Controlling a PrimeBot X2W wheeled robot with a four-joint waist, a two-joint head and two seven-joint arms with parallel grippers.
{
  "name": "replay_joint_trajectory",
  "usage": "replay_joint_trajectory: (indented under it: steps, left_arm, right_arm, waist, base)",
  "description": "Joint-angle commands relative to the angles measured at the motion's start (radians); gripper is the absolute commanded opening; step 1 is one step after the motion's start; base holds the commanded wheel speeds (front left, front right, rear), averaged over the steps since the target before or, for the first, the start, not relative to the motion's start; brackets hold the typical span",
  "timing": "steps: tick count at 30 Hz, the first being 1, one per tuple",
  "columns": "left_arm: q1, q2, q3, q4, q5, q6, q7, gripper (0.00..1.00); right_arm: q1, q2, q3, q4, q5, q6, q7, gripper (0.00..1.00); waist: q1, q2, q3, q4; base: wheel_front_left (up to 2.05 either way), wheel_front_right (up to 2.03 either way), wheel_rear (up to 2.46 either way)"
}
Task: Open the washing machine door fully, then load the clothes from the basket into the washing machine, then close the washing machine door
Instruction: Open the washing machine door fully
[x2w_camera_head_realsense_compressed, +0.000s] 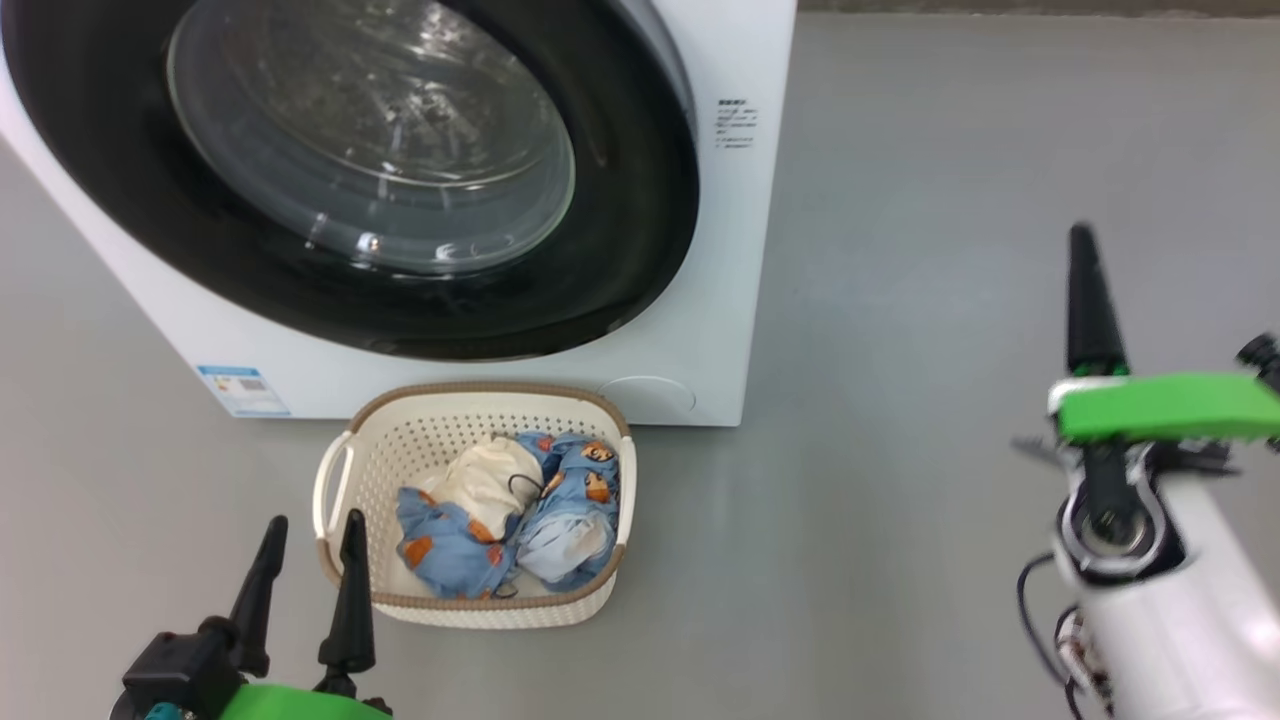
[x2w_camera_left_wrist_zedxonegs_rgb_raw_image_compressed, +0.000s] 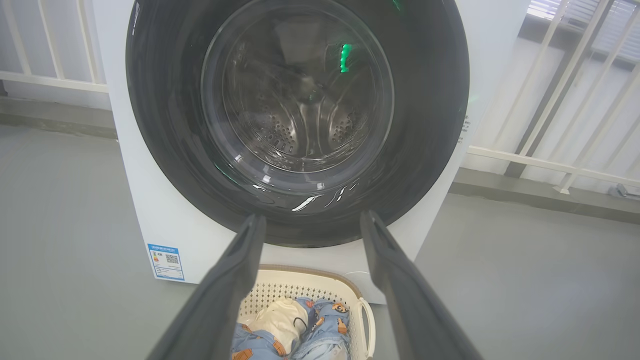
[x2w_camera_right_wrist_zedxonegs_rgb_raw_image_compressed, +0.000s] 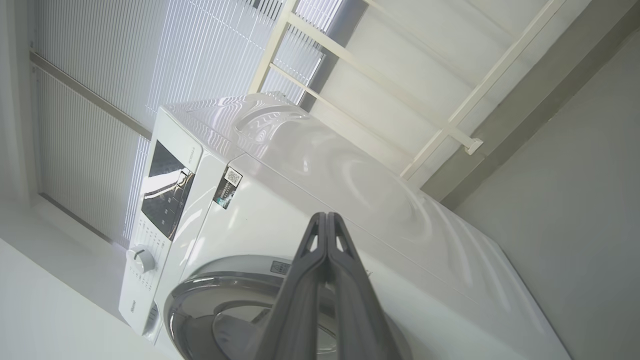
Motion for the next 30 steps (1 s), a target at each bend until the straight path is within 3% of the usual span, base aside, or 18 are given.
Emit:
replay_joint_trajectory:
  steps: [1, 4, 12, 23, 30]
  left_arm:
    - [-0.045, 0.008, 0.028, -0.027, -0.012, 0.001, -0.007, 1.00]
    - [-0.057, 0.002, 0.024, -0.030, -0.016, 0.001, -0.007, 1.00]
    - [-0.099, -0.015, 0.003, -0.035, -0.027, 0.001, -0.007, 1.00]
    - [-0.165, -0.031, -0.034, -0.040, -0.045, 0.001, -0.007, 1.00]
    - [-0.193, -0.036, -0.047, -0.062, -0.014, 0.001, -0.007, 1.00]
  right_arm:
    - [-0.062, -0.013, 0.018, -0.026, 0.081, 0.005, -0.008, 0.00]
    - [-0.117, -0.047, 0.007, -0.029, 0.226, 0.005, 0.006, 0.00]
    - [-0.261, -0.113, -0.008, -0.013, 0.432, 0.005, 0.146, 0.00]
    - [-0.421, -0.202, 0.109, 0.059, 0.431, 0.005, 0.441, 0.00]
    - [-0.505, -0.220, 0.138, 0.068, 0.474, 0.005, 0.597, 0.00]
  waist:
    - [0.0000, 0.0000, 0.021, 0.021]
    - [0.0000, 0.0000, 0.042, 0.039]
    - [0.0000, 0.0000, 0.120, 0.081]
    - [0.0000, 0.0000, 0.236, 0.132]
    - [0.0000, 0.0000, 0.299, 0.160]
  base:
    - [0.00, 0.00, 0.00]
    - [0.00, 0.00, 0.00]
    - [0.00, 0.00, 0.00]
    - [0.00, 0.00, 0.00]
    - [0.00, 0.00, 0.00]
